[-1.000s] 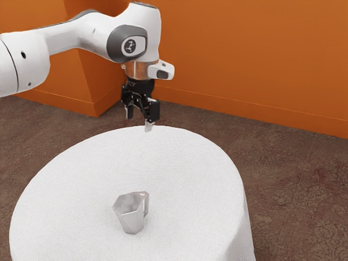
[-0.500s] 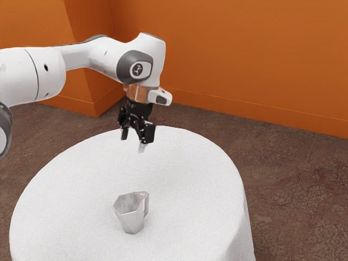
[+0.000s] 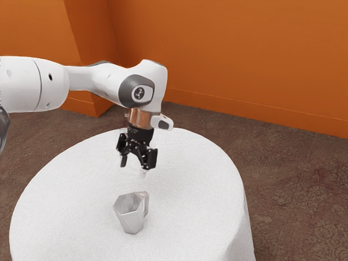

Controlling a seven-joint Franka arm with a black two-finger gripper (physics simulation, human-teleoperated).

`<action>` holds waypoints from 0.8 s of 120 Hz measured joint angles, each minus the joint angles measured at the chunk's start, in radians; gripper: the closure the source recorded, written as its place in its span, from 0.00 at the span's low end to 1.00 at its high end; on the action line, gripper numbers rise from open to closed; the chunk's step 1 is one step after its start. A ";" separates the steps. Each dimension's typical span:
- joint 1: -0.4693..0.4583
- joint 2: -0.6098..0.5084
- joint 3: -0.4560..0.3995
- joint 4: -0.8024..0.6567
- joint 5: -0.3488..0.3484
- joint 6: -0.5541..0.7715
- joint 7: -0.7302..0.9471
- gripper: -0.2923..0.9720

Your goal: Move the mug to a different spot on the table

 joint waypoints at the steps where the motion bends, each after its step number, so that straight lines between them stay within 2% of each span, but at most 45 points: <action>1: 0.000 0.000 0.000 -0.005 -0.001 0.004 -0.002 0.23; 25: -0.022 -0.010 -0.004 -0.093 -0.003 0.149 -0.036 0.23; 49: -0.034 -0.024 -0.005 -0.176 0.062 0.293 -0.058 0.23; 72: -0.034 -0.029 -0.010 -0.205 0.087 0.367 -0.070 0.23; 96: -0.034 -0.125 -0.015 -0.326 0.092 0.409 -0.079 0.23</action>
